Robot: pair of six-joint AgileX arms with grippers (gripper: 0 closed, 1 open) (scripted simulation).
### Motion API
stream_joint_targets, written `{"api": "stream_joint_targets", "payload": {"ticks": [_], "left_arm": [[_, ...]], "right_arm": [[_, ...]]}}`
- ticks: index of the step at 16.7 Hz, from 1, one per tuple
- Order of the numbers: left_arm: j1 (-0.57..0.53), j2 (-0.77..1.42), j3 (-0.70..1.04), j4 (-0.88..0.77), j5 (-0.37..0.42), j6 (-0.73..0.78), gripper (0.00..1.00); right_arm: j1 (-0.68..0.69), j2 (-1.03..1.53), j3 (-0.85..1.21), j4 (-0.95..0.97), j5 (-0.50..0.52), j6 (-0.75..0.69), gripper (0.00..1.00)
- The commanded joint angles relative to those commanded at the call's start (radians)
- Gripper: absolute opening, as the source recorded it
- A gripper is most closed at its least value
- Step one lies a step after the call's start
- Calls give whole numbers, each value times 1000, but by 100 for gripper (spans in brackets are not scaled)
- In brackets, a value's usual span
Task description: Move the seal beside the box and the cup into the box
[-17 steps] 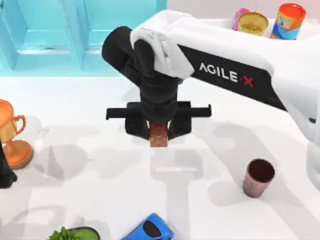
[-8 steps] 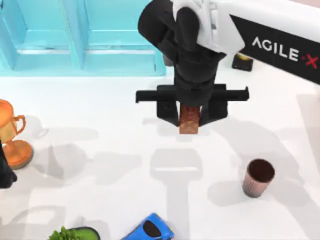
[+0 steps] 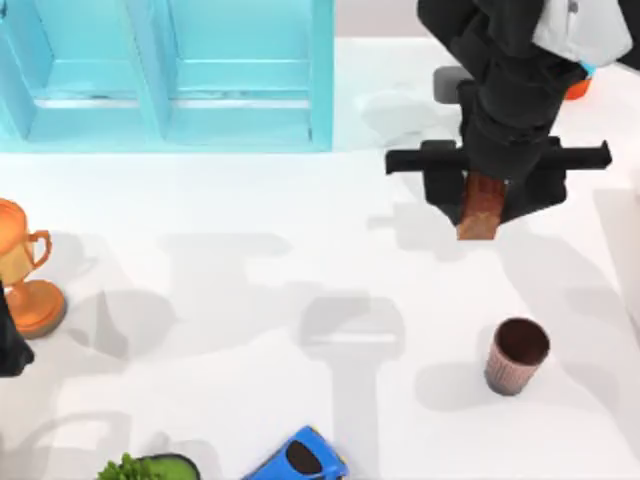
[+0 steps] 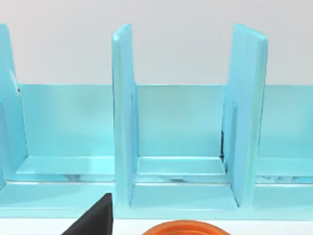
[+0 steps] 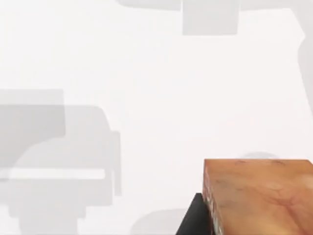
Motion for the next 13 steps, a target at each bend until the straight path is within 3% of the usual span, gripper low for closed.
{"api": "stream_joint_targets", "payload": {"ticks": [6, 13], "left_arm": [[0, 0, 0, 0, 0, 0, 100], [0, 0, 0, 0, 0, 0, 100]], "right_arm": [[-299, -202, -234, 47, -32, -295, 0], [-324, -221, -262, 53, -33, -322, 0]]}}
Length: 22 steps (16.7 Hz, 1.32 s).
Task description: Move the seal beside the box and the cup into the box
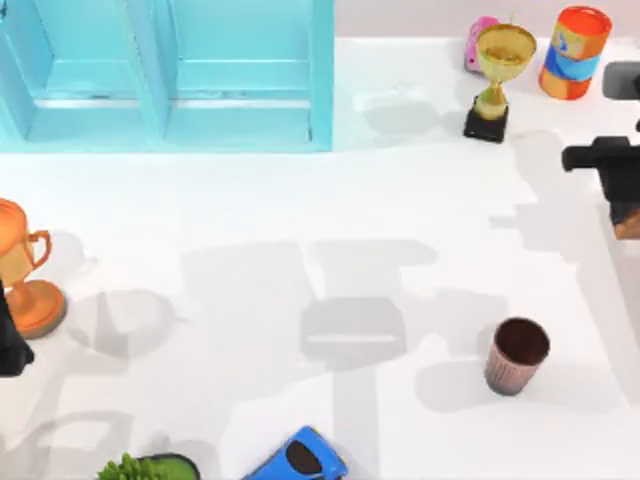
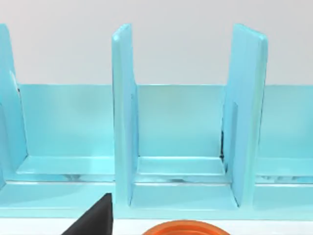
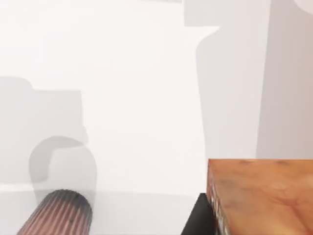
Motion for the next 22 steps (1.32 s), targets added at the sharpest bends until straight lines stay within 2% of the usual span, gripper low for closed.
{"api": "stream_joint_targets", "payload": {"ticks": [14, 19, 22], "left_arm": [[0, 0, 0, 0, 0, 0, 100], [0, 0, 0, 0, 0, 0, 100], [0, 0, 0, 0, 0, 0, 100]], "right_arm": [[-3, 53, -164, 229, -3, 0, 0], [-3, 61, -178, 245, -2, 0, 0], [-3, 61, -178, 245, -2, 0, 23]]}}
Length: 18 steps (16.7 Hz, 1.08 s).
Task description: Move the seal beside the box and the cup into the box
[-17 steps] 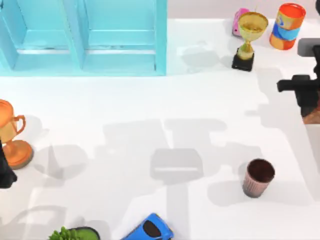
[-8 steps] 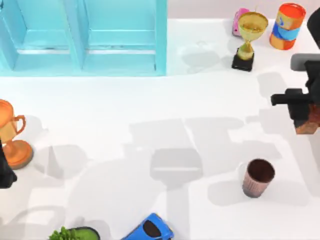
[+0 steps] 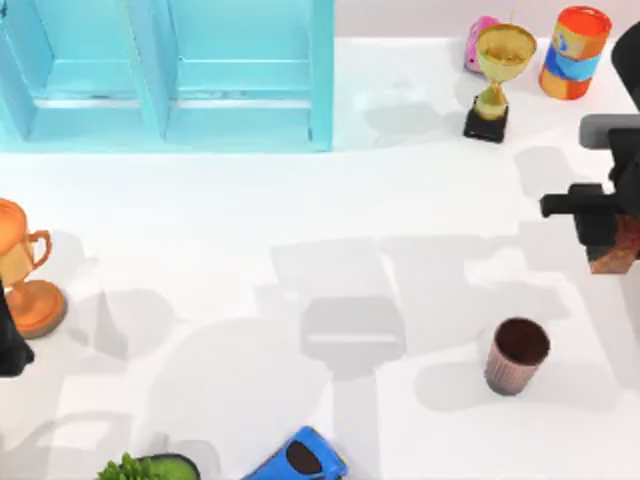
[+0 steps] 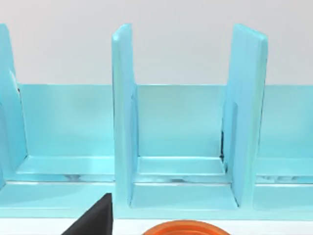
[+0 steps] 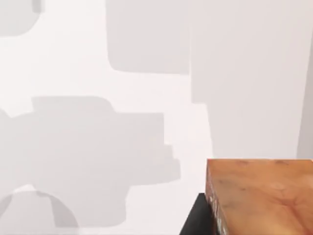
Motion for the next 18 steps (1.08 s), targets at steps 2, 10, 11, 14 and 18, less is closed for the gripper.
{"api": "stream_joint_targets", "payload": {"ticks": [2, 10, 11, 14, 18], "left_arm": [[0, 0, 0, 0, 0, 0, 100], [0, 0, 0, 0, 0, 0, 100], [0, 0, 0, 0, 0, 0, 100], [0, 0, 0, 0, 0, 0, 100], [0, 0, 0, 0, 0, 0, 100]], "right_arm": [[0, 0, 0, 0, 0, 0, 38], [0, 0, 0, 0, 0, 0, 98], [0, 0, 0, 0, 0, 0, 100], [0, 0, 0, 0, 0, 0, 100], [0, 0, 0, 0, 0, 0, 100]]}}
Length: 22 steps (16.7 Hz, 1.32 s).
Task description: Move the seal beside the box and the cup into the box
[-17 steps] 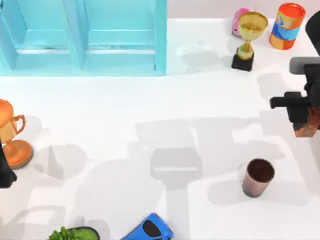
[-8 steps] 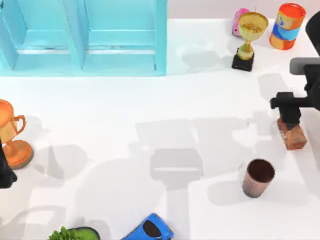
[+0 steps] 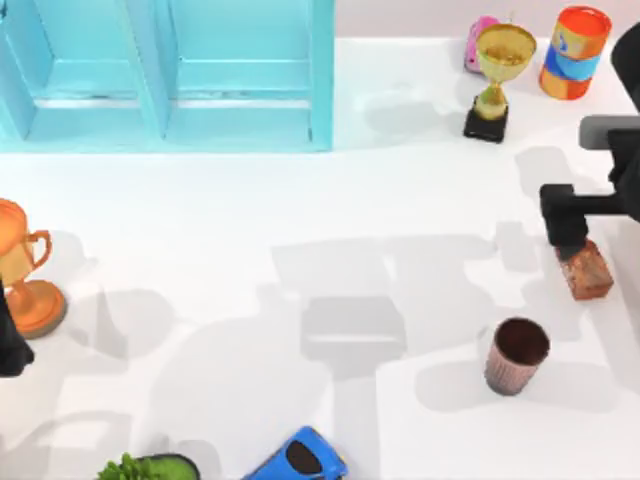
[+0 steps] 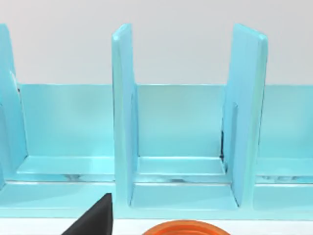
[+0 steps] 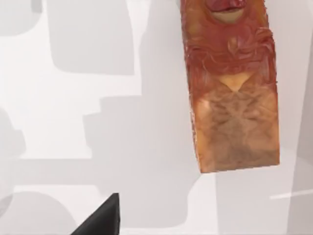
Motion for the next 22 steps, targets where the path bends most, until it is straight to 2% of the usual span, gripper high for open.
{"api": "stream_joint_targets", "payload": {"ticks": [4, 10, 13, 18, 22], "left_arm": [[0, 0, 0, 0, 0, 0, 100], [0, 0, 0, 0, 0, 0, 100], [0, 0, 0, 0, 0, 0, 100], [0, 0, 0, 0, 0, 0, 100], [0, 0, 0, 0, 0, 0, 100]], "right_arm": [[6, -3, 40, -40, -3, -3, 100], [-1, -28, 275, -317, 1, -5, 100], [-3, -44, 342, -386, 0, -5, 100], [4, -43, 339, -385, -1, -2, 100], [101, -85, 231, -349, -5, 89, 100]]}}
